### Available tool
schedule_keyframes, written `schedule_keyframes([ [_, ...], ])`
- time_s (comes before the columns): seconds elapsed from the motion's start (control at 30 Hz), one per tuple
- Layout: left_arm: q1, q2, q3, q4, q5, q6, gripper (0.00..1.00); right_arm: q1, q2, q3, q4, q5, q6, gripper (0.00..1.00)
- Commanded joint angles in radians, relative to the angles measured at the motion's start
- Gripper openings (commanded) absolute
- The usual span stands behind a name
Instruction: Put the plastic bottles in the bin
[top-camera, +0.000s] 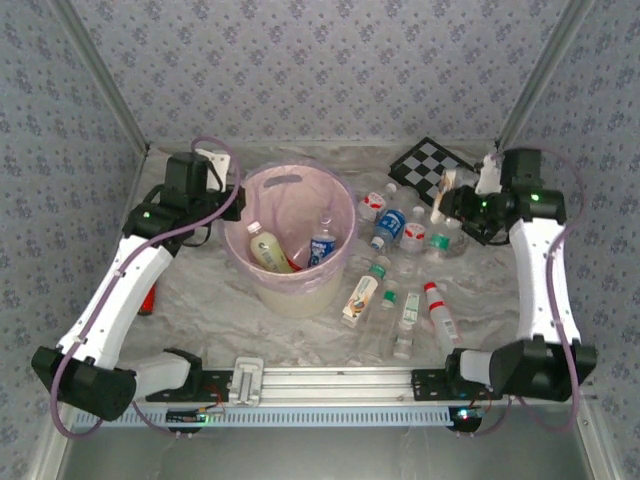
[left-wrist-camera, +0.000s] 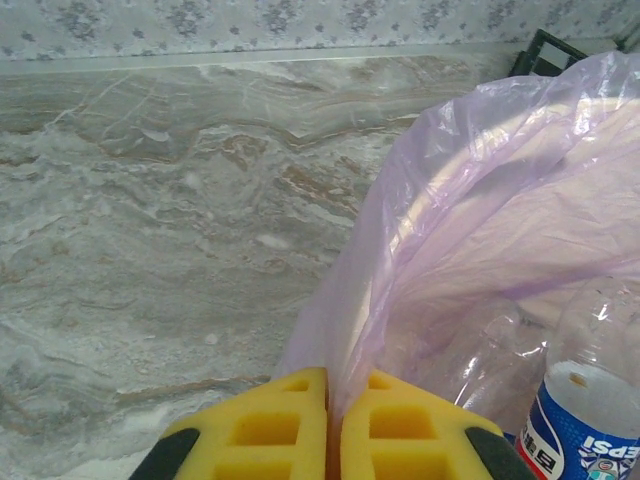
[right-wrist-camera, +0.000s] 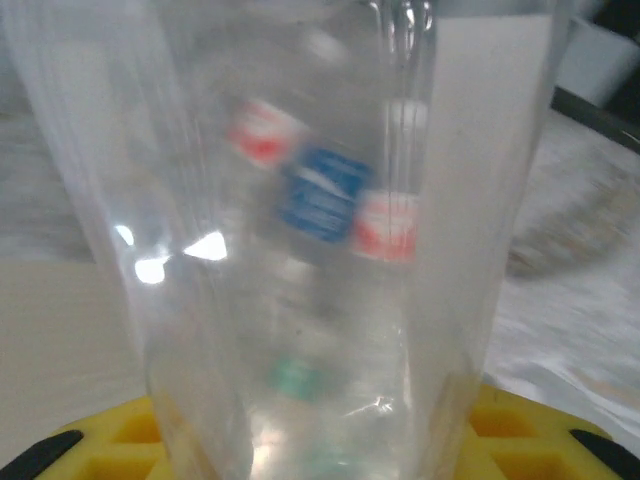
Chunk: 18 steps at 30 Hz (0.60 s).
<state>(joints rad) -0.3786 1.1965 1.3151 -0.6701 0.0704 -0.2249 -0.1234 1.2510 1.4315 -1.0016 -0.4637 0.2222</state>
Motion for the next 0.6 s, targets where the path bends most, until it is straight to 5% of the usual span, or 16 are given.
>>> schedule_keyframes([
  [0.0, -0.039, -0.016, -0.028, -0.014, 0.060, -0.053, 0.00, 0.047, -0.064, 0.113, 0.061, -0.269, 0.113, 0.37],
  [0.23, -0.072, -0.041, 0.014, 0.003, 0.016, -0.021, 0.00, 0.426, 0.009, 0.334, 0.085, -0.175, 0.170, 0.37],
  [0.4, -0.097, -0.032, 0.048, -0.002, -0.015, -0.005, 0.00, 0.700, 0.134, 0.440, 0.037, 0.015, 0.132, 0.36],
  [0.57, -0.106, -0.013, 0.061, 0.007, -0.019, -0.005, 0.00, 0.862, 0.288, 0.528, -0.058, 0.240, 0.087, 0.37],
])
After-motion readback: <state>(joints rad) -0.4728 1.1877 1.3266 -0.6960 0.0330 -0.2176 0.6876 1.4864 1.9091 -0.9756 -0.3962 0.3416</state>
